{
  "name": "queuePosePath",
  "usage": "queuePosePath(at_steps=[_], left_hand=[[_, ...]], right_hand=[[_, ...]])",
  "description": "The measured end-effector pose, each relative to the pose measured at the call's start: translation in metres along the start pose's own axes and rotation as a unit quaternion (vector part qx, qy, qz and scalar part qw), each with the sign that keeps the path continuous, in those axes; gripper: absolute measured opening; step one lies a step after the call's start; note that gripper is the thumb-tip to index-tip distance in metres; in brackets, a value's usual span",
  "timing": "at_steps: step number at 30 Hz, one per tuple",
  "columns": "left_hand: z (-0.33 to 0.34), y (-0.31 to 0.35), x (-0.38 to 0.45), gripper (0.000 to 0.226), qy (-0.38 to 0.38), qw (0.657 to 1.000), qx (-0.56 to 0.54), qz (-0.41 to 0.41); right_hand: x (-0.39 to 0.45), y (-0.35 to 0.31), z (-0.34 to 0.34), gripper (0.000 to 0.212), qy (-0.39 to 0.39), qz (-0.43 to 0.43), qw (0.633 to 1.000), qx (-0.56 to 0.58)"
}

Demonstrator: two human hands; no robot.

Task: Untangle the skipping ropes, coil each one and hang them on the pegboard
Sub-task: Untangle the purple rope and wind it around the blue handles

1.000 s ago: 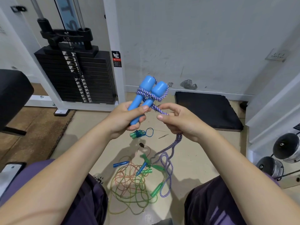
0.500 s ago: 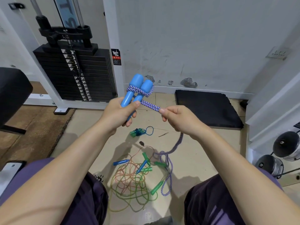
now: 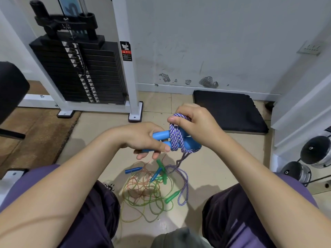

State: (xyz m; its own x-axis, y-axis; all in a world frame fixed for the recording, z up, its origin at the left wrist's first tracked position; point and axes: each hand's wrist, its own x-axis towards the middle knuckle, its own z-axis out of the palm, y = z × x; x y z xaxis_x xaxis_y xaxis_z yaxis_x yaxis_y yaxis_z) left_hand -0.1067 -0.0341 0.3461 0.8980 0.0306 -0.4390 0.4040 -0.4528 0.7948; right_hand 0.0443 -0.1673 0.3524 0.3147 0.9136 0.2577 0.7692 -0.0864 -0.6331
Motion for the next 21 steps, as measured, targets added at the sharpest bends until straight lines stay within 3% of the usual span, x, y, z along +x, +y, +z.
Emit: queuePosePath(at_steps=[7,15,21], left_hand=[[0.003,0.0066,-0.0036,0.023,0.021,0.999,-0.005,0.024],[-0.0038,0.0042,-0.0047,0.031,0.115,0.993,-0.012,-0.004],[0.0019,0.0023,-0.0019,0.039,0.126,0.992,-0.005,0.001]], right_hand=[[0.0023,0.004,0.0028,0.046,-0.023,0.07,0.995,0.07],[0.006,0.0057,0.0008,0.044,0.049,0.09,0.99,0.092],[0.0021,0.0092,-0.0016,0.021,0.027,0.081,0.989,0.117]])
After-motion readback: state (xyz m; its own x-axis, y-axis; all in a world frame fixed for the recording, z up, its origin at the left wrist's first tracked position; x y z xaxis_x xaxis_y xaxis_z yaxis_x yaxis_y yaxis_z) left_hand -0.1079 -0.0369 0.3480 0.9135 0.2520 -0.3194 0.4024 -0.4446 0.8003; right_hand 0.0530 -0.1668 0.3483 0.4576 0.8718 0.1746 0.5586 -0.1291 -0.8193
